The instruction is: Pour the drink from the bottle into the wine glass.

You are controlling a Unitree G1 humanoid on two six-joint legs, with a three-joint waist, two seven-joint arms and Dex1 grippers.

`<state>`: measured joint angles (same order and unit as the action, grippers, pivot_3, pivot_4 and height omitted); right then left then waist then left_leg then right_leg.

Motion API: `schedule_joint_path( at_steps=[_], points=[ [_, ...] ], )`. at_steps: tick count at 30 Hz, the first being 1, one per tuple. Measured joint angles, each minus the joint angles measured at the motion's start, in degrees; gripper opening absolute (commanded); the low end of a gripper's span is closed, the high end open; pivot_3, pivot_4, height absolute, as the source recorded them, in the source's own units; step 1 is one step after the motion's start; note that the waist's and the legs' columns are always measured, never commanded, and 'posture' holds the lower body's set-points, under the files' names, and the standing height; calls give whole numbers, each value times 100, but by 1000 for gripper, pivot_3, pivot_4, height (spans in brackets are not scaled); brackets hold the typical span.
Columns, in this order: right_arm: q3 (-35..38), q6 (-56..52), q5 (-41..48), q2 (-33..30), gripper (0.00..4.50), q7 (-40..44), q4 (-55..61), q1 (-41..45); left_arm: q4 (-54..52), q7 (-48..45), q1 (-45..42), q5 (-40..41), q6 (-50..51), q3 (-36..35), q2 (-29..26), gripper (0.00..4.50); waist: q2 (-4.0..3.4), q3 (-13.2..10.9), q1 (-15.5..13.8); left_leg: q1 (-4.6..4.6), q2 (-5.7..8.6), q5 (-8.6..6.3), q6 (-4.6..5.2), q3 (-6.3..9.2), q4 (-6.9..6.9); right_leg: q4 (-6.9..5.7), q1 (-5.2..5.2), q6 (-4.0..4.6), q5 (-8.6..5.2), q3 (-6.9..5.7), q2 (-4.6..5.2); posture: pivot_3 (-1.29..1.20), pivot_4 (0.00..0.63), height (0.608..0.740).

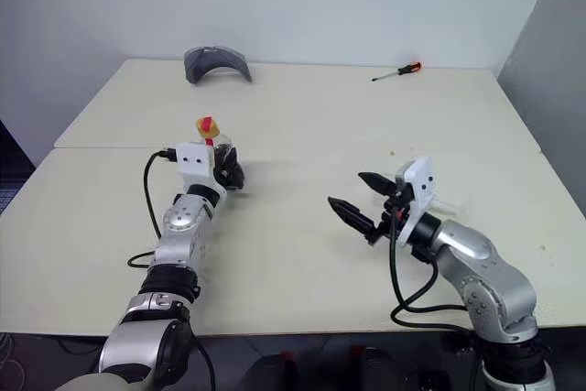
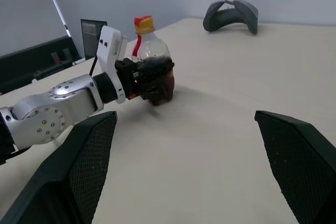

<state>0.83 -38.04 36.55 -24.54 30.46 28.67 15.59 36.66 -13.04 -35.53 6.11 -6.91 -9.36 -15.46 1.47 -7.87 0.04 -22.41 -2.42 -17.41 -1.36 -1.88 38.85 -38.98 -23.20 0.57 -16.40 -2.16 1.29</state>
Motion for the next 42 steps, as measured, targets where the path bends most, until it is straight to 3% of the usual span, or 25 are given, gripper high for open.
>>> schedule_joint_path(
  at_steps=[8,15,27,37,42],
  points=[
    [-327,3,-603,6,4500,7,-1100,1776,-1357,-1612,-96,652,1664,473,-266,989,-4,-5,19,-5,-4,14,-24,-3,2,-1,-6,0,0,2,-5,0,150,740],
    [-551,117,-888,402,4500,168,-2076,2881,-1772,-2732,-459,839,2403,817,-588,988,-9,-8,19,-8,-2,14,-24,-6,2,0,-7,1,0,2,-5,0,150,740],
    [-609,-268,-997,1018,4500,134,-2533,3467,-2206,-3893,-555,1230,3234,1165,-556,971,-14,-12,22,-30,-4,14,-24,-7,8,-2,-24,2,1,3,1,0,150,740],
    [-613,-395,-1041,1159,4500,114,-2626,3492,-2280,-4145,-555,1317,3504,1189,-561,971,-16,-13,22,-32,-4,14,-23,-7,7,-3,-25,2,1,4,1,0,150,740],
    [-608,-502,-1020,1184,3226,124,-2626,3492,-2280,-4228,-557,1310,3498,1247,-566,970,-17,-14,22,-32,-4,14,-23,-7,7,-3,-26,2,1,4,1,0,150,740]
  ],
)
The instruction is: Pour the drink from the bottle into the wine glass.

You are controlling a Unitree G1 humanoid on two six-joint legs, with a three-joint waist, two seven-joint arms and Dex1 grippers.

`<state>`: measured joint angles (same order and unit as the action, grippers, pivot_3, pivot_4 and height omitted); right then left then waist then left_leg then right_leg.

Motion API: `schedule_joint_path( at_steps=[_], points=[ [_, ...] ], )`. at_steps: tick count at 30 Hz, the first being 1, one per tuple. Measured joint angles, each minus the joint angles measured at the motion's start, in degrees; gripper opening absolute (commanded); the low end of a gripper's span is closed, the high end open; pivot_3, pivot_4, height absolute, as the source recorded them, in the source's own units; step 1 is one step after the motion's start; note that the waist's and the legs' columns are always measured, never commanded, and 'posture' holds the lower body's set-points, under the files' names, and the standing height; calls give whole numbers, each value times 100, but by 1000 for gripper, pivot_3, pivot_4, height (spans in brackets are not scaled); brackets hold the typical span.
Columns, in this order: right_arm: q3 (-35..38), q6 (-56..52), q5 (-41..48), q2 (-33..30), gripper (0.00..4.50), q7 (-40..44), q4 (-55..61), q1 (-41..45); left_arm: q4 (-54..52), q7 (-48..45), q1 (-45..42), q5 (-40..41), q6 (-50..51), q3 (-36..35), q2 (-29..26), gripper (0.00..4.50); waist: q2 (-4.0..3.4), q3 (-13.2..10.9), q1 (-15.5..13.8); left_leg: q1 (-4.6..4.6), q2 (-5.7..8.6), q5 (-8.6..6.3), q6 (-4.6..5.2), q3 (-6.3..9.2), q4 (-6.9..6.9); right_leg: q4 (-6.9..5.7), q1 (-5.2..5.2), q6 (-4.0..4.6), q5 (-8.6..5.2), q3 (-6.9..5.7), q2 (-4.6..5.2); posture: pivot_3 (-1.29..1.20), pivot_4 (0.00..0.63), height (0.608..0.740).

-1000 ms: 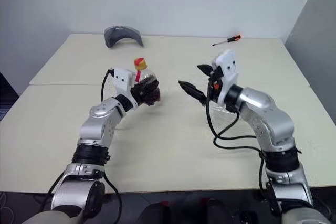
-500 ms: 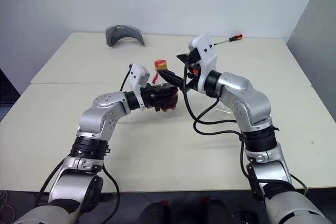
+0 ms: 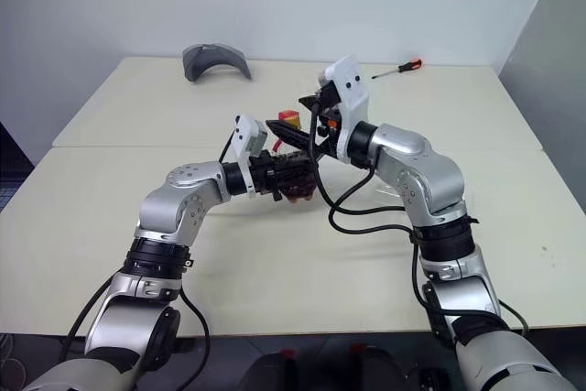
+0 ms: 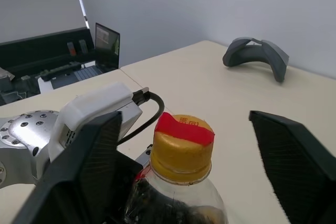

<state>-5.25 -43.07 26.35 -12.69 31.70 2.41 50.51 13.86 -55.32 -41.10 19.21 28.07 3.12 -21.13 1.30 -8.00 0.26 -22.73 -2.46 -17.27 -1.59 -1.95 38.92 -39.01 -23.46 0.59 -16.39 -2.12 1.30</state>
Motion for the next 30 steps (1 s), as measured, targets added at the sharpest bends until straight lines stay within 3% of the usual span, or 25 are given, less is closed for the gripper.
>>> schedule_joint_path(
  at_steps=[6,17,30],
  points=[
    [93,-132,145,39,1192,32,-3,0,-4,-122,1,-1,-3,55,-9,959,-1,0,0,0,0,0,0,0,0,0,-1,0,0,0,0,0,150,740],
    [381,-533,570,-24,1201,330,-10,67,-304,-230,71,1,-2,120,-164,953,-4,-3,0,-4,0,-2,4,1,0,0,-4,0,0,0,0,0,150,740],
    [207,340,1142,-893,1201,3174,55,91,-2524,-508,805,817,678,110,-691,934,-27,-28,-3,-2,0,-14,25,4,0,-1,-2,0,0,1,0,0,150,740]
  ],
)
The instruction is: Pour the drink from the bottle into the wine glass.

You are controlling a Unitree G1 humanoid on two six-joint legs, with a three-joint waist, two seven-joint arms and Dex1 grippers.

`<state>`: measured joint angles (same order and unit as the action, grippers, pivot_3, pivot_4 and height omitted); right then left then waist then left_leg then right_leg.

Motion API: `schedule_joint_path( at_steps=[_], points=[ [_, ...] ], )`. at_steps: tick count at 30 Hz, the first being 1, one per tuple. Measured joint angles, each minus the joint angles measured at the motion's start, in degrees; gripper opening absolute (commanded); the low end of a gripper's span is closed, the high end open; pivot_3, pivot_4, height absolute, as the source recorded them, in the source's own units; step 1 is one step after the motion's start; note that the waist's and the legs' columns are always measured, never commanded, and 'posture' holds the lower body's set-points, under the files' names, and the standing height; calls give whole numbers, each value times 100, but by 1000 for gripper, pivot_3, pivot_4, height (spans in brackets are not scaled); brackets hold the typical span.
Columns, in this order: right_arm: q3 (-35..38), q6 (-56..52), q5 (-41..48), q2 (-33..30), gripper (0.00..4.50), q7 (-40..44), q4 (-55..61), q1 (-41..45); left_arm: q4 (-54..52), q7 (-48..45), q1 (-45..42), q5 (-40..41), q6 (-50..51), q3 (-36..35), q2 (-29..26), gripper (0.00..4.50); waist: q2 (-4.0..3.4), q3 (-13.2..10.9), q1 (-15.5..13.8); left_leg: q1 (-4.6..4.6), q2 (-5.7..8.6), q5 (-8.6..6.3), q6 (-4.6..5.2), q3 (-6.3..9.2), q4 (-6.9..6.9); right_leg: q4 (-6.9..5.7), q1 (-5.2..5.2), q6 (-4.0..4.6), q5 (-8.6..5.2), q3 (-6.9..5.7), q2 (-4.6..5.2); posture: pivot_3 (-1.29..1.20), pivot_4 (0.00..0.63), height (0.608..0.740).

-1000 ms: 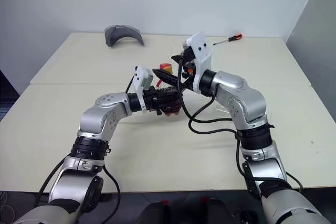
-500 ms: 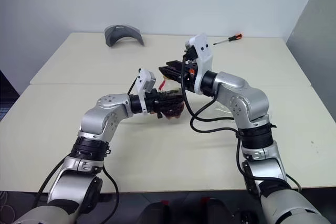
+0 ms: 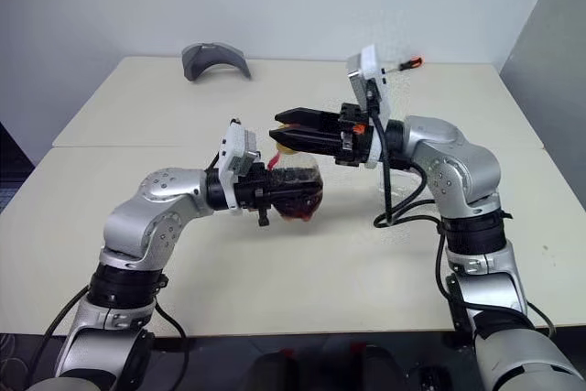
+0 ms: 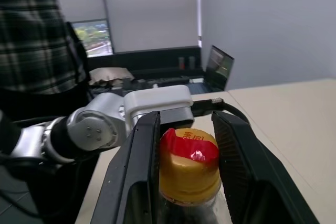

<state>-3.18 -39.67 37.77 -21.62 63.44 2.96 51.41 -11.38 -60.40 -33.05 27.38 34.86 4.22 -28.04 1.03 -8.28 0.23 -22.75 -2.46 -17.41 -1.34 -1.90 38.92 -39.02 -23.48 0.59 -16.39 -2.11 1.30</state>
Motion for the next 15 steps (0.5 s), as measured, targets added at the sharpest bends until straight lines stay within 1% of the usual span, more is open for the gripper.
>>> schedule_joint_path(
  at_steps=[4,7,8,12,15],
  points=[
    [-70,291,-53,-82,1201,424,4,49,-273,45,89,170,137,0,-28,927,-2,-5,-1,1,-1,0,-1,0,0,0,0,0,0,0,0,0,150,740],
    [-96,293,-85,-70,1201,416,-60,108,-277,126,97,177,137,-6,-28,926,-1,-9,-3,1,-1,1,-1,0,0,-1,0,0,0,0,0,0,150,740],
    [-96,287,-102,-59,1935,389,-77,114,-277,147,106,178,138,-8,-30,926,-1,-10,-4,1,-1,1,-2,-1,1,-1,0,0,0,0,0,0,150,740],
    [-403,127,-261,-15,3197,253,-136,97,-411,246,105,332,138,-6,50,906,-2,-19,-4,0,-2,2,-4,-1,1,0,0,0,0,1,1,0,150,740],
    [-226,-80,-221,-95,4268,-31,-149,69,-265,451,113,316,88,-13,126,906,-2,-21,-16,0,0,2,-3,0,3,0,2,0,0,0,3,0,150,740]
  ],
)
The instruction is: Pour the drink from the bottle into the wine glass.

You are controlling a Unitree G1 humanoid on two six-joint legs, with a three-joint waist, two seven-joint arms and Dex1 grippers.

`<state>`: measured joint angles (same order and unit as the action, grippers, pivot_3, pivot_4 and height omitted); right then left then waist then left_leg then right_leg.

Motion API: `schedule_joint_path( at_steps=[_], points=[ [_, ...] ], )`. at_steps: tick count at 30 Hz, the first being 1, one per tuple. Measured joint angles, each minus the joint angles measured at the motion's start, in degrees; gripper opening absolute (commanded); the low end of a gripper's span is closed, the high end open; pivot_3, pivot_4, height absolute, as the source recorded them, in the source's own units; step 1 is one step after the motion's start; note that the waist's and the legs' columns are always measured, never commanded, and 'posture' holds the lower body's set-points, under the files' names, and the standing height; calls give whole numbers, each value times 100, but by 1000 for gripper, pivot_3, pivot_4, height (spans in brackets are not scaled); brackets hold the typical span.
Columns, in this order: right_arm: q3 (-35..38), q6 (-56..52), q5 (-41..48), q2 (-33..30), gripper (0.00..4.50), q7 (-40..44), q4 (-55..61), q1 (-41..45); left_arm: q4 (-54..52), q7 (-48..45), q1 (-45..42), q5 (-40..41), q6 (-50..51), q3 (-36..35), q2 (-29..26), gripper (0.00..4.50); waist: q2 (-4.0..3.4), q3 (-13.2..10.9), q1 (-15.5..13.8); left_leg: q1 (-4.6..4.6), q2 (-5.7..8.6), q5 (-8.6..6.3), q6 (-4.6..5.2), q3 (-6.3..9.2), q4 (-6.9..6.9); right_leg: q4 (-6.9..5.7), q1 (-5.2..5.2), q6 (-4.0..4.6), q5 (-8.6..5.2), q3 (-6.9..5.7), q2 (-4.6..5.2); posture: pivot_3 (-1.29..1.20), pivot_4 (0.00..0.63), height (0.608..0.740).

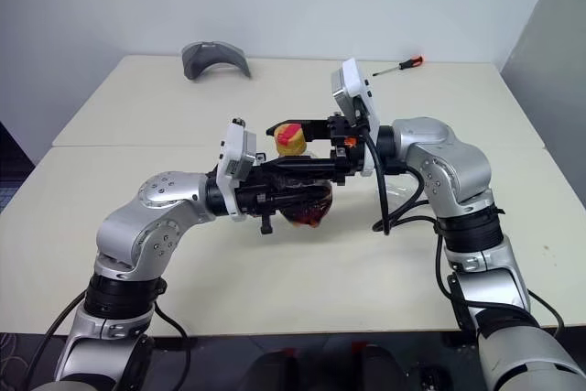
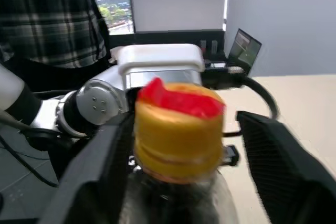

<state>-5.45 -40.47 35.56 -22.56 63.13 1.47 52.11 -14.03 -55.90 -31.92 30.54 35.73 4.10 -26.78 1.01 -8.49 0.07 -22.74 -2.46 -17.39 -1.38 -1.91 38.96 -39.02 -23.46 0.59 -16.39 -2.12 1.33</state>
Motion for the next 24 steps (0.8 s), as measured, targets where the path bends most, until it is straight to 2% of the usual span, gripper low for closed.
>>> schedule_joint_path(
  at_steps=[1,6,10,15,24],
  points=[
    [86,-81,35,-30,4485,-103,10,-12,87,71,13,-12,-9,-6,22,906,1,0,-3,0,1,0,0,0,0,0,1,0,0,0,1,0,150,740],
    [630,-500,228,-181,4500,-880,382,-274,444,384,131,-165,-113,-28,24,906,1,-12,2,-2,0,0,0,-1,0,1,-1,0,0,0,2,0,150,740],
    [881,-623,279,51,4500,-1712,777,-356,1047,648,-13,-508,-430,-1,86,906,0,-13,11,3,-3,0,0,-1,-1,-3,-1,0,0,1,-2,0,150,740],
    [738,-565,119,347,4500,-2458,1160,-577,1834,801,-111,-941,-1014,23,254,906,0,-13,6,-5,-1,10,-17,-3,-2,2,-4,0,0,0,-1,0,150,740],
    [282,-375,-320,607,4500,-2966,1170,-664,2171,772,-518,-1163,-1366,33,517,905,1,-17,7,-7,5,12,-20,-4,0,1,-6,-1,1,0,3,0,150,740]
  ],
)
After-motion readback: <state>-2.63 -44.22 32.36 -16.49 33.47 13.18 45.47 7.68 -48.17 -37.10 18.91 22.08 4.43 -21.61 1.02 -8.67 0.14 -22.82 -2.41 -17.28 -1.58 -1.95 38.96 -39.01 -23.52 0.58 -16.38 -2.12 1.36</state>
